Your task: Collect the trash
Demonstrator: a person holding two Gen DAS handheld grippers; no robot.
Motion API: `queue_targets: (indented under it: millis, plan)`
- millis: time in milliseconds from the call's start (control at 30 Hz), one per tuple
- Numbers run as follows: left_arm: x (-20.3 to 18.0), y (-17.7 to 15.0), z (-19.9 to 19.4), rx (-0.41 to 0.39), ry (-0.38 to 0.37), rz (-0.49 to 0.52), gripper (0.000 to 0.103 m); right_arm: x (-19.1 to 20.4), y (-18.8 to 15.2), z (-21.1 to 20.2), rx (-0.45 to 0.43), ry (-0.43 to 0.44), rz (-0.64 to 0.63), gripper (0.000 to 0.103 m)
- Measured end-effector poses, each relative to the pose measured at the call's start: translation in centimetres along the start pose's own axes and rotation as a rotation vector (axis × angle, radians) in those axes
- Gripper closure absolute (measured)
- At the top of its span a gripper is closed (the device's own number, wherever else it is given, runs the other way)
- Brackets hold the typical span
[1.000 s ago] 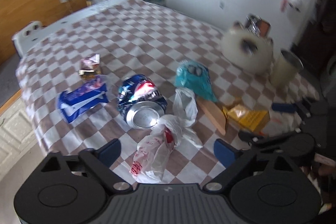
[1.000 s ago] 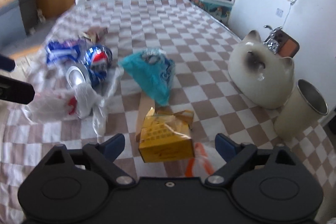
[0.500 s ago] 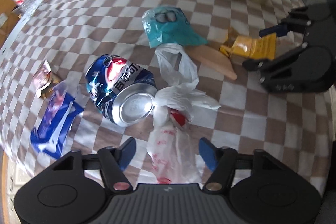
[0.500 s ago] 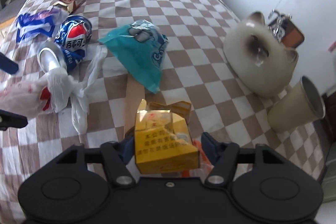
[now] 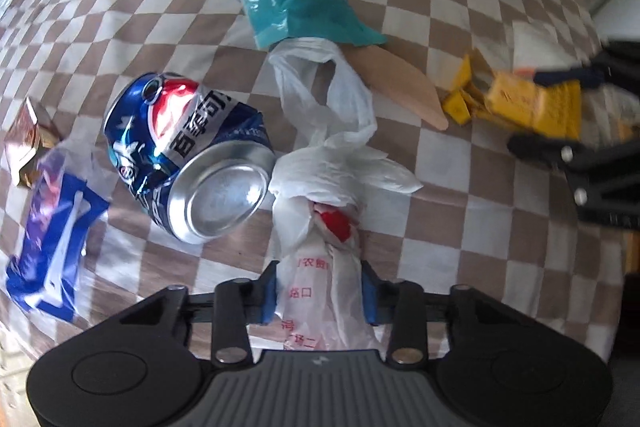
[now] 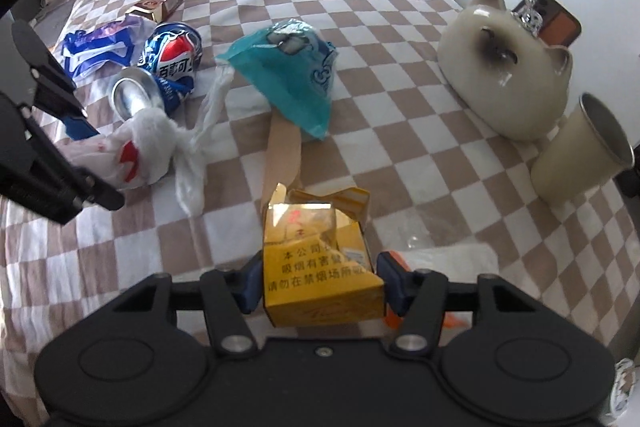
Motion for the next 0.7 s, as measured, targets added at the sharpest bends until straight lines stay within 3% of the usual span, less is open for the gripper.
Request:
queue_targets:
  millis: [333,700]
  plan:
    - [-1.9,-3.7,-3.9,-0.150,-0.001,-0.299,0.066,0.0,-1.9,-3.0,-0.120,0.038,0.065,0.045]
    - [-4.5,-7.3,-10.2,-0.334,0.142,-0.598,0.066,0.5,-2.5,-8.2,-0.271,0.093,0.030,0.045]
Point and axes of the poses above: each gripper's, at about its wrist camera, not at the fingertips, and z roughly the way its jaws point, x to its left, y to its top, the point moved 4 cm from there along z, roughly the way its jaws point, and after that the axes turned 11 degrees about y, right-handed, at the moved point
